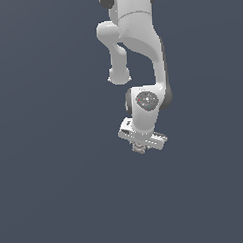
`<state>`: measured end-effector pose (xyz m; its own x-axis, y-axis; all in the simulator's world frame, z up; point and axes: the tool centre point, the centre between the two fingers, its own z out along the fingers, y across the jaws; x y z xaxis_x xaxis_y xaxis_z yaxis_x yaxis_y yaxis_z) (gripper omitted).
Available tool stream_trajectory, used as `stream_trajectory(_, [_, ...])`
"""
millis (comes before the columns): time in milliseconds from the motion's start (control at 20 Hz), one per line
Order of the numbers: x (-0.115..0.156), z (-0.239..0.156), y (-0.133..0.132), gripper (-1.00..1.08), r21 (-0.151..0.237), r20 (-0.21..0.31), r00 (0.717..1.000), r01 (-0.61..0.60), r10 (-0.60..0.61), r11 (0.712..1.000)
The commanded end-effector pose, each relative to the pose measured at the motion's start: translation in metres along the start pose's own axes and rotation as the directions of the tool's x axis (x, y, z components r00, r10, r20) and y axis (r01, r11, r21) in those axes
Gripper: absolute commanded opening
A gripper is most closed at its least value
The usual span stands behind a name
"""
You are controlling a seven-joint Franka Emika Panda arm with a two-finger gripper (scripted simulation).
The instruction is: Pick up the object and move it to a goal position.
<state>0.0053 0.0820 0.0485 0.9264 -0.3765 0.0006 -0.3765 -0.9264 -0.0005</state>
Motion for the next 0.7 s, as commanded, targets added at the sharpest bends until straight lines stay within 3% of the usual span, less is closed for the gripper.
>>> stream_trajectory(0, [0.0,0.001,0.0,-1.0,-0.001,0.001,1.0,0.0,0.0,1.0])
stream_trajectory(650, [-0.003,-0.011,0.002,-1.0,0.0,0.0,1.0,0.0,0.0,1.0])
